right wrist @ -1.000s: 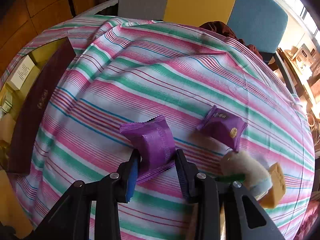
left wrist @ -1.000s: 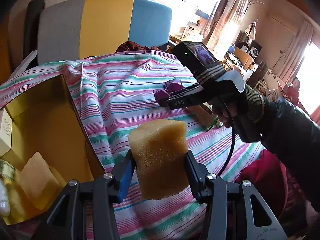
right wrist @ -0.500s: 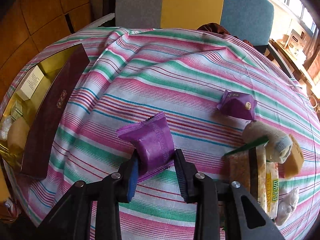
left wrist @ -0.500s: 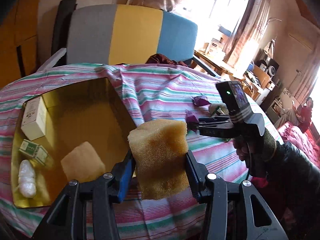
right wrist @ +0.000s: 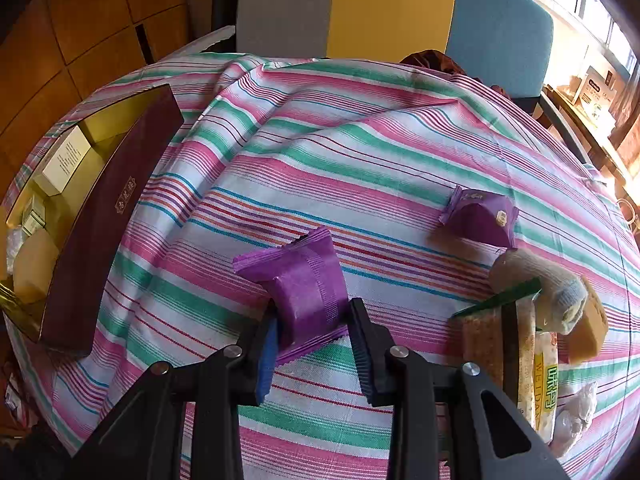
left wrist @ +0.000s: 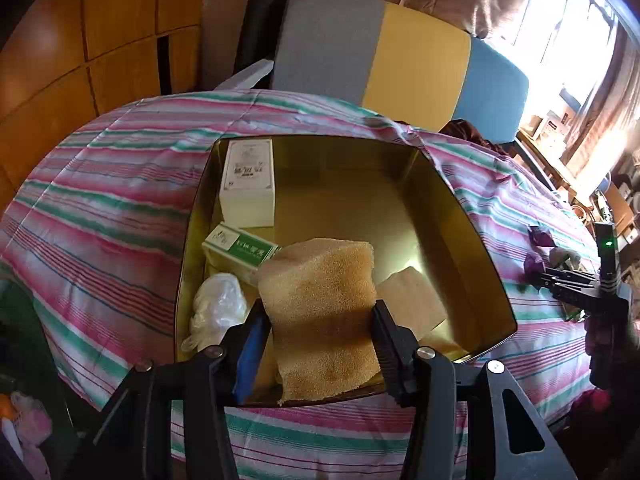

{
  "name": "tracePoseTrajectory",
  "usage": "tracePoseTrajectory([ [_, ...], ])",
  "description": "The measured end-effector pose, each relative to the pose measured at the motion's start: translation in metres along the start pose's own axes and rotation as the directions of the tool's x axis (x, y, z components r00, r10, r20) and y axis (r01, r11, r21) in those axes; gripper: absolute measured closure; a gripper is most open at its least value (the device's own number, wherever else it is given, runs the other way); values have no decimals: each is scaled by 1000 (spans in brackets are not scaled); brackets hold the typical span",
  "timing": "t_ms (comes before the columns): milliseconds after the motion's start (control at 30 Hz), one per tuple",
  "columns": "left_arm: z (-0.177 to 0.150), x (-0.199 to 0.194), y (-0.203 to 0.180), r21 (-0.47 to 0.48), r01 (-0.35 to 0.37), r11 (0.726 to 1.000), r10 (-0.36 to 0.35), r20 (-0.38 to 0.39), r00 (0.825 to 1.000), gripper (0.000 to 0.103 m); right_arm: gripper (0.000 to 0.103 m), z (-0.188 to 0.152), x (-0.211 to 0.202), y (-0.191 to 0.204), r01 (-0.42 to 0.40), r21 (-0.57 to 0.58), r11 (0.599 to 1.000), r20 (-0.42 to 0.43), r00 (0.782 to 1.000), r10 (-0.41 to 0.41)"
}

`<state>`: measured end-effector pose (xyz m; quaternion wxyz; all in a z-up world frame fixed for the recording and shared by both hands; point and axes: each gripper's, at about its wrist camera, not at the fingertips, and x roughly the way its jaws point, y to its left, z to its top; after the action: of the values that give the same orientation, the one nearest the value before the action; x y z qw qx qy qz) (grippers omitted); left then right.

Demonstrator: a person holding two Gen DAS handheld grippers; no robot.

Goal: Organize objects
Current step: 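Place the sponge in the gold tray with the left tool while the right holds the purple packet, then lower the purple packet into the gold tray and open the right tool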

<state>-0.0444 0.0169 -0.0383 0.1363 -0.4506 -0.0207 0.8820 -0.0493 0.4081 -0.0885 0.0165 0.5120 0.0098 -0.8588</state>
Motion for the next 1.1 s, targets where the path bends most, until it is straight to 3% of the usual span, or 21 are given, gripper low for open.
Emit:
tracePoseTrajectory([
  [233, -12, 5, 5, -16, -52, 999, 51, -13, 999, 41, 71, 0, 1, 1, 3, -3, 1000, 0, 1000, -3],
  [500, -11, -15, 10, -57, -72, 996, 75, 51, 996, 38, 71, 0, 0, 2, 9, 3, 1000, 6, 1000, -9],
  [700, -8, -32, 5, -69, -131, 989, 138, 116, 984, 34, 71, 1, -3, -1, 5, 32, 999, 13, 1000, -5],
  [867, -7, -41, 0, -55, -150, 987, 157, 151, 976, 31, 71, 12, -23, 0, -22, 84, 996, 69, 997, 17],
  [967, -8, -42, 1, -56, -153, 987, 160, 152, 975, 30, 71, 22, -40, 18, -79, 89, 993, 114, 991, 68],
  [1100, -11, -40, 3, -61, -156, 986, 163, 139, 977, 30, 71, 39, -55, 66, -150, 11, 989, 149, 978, 146],
])
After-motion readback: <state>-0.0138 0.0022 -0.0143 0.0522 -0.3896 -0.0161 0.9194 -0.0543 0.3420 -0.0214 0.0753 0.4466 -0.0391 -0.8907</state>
